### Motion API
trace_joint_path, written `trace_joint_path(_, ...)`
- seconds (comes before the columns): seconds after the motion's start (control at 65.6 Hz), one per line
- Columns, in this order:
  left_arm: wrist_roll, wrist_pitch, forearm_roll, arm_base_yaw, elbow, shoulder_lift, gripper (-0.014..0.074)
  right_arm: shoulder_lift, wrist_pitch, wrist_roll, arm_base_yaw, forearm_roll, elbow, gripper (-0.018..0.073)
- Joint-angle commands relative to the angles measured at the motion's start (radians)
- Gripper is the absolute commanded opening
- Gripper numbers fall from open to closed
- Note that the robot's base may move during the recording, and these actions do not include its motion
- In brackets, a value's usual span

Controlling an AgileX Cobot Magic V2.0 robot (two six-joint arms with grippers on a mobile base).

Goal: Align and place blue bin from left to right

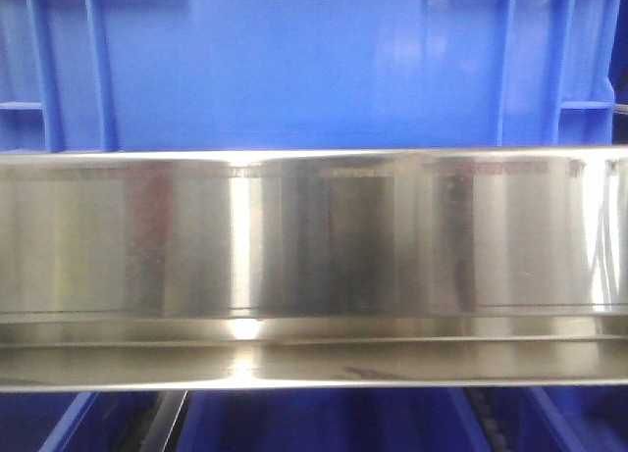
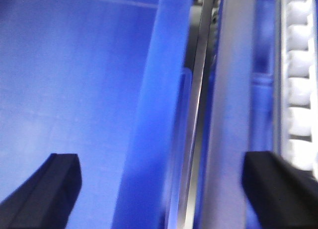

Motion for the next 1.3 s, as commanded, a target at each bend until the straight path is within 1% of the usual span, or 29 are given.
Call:
trace_joint_path(0.0,0.002,-0.008,-0.021,-0.002,-0.004,-0.007,0.0400,-0.005,-0.022,0.000,0.000,0.012,-0.009,0.0228)
trace_joint_path(0.015,0.002,-0.008,-0.023,-0.002,-0.004,-0.007,0.0359,-0.005,-0.022,0.000,0.000,0.012,-0.009,0.0207)
trace_joint_path(0.046,0.002,-0.008,-0.034,-0.002,-0.004,-0.007,0.0243,-0.005,-0.022,0.000,0.000,0.012,-0.009,0.0124)
trace_joint_path(0.061,0.002,-0.008,-0.036,-0.002,-0.004,-0.007,0.0216,-0.005,-0.022,0.000,0.000,0.012,-0.009,0.0081)
trace_joint_path(0.091,0.002,-0.008,-0.042,-0.002,-0.004,-0.007,0.0104,-0.005,-0.022,0.000,0.000,0.013,-0.009,-0.0003)
trace_joint_path(0.107,0.002,-0.008,-0.046,-0.002,-0.004,-0.007,0.0012,-0.005,-0.022,0.000,0.000,0.013,-0.009,-0.0045)
trace_joint_path(0.122,0.002,-0.008,-0.048,-0.002,-0.004,-0.007,-0.0018,-0.005,-0.022,0.000,0.000,0.017,-0.009,-0.0084)
trace_joint_path(0.137,0.002,-0.008,-0.050,-0.002,-0.004,-0.007,-0.0081,-0.005,-0.022,0.000,0.000,0.019,-0.009,-0.0104)
trace_joint_path(0.152,0.002,-0.008,-0.056,-0.002,-0.004,-0.007,-0.0108,-0.005,-0.022,0.002,0.000,0.023,-0.009,-0.0093)
trace_joint_path(0.213,0.002,-0.008,-0.067,-0.002,-0.004,-0.007,-0.0111,-0.005,-0.022,0.002,0.000,0.035,-0.009,-0.0054)
trace_joint_path(0.274,0.002,-0.008,-0.067,-0.002,-0.004,-0.007,-0.0111,-0.005,-0.023,0.002,0.000,0.039,-0.009,-0.0061)
trace_joint_path(0.366,0.002,-0.008,-0.103,-0.002,-0.004,-0.007,-0.0111,-0.005,-0.024,0.002,0.000,0.063,-0.009,-0.0067)
trace_joint_path(0.503,0.002,-0.008,-0.139,-0.002,-0.004,-0.007,-0.0111,-0.005,-0.024,0.002,0.000,0.130,-0.009,-0.0067)
trace_joint_path(0.625,0.002,-0.008,-0.160,-0.002,-0.004,-0.025,-0.0111,-0.014,-0.024,0.002,0.000,0.169,-0.009,-0.0067)
trace_joint_path(0.747,0.002,-0.008,-0.177,0.004,-0.004,-0.060,-0.0111,-0.039,-0.024,0.002,0.000,0.175,-0.009,-0.0067)
trace_joint_path(0.838,0.002,-0.008,-0.205,0.015,-0.004,-0.094,-0.0111,-0.069,-0.033,0.002,0.000,0.175,-0.009,-0.0067)
trace_joint_path(0.975,0.002,-0.008,-0.277,0.032,-0.004,-0.141,-0.0111,-0.111,-0.041,0.002,0.000,0.177,-0.012,-0.0067)
trace_joint_path(1.036,0.002,-0.008,-0.295,0.034,-0.004,-0.159,-0.0111,-0.130,-0.043,0.002,0.000,0.177,-0.015,-0.0067)
trace_joint_path(1.28,0.002,-0.008,-0.328,0.034,-0.004,-0.230,-0.0111,-0.198,-0.047,0.002,0.000,0.177,-0.043,-0.0067)
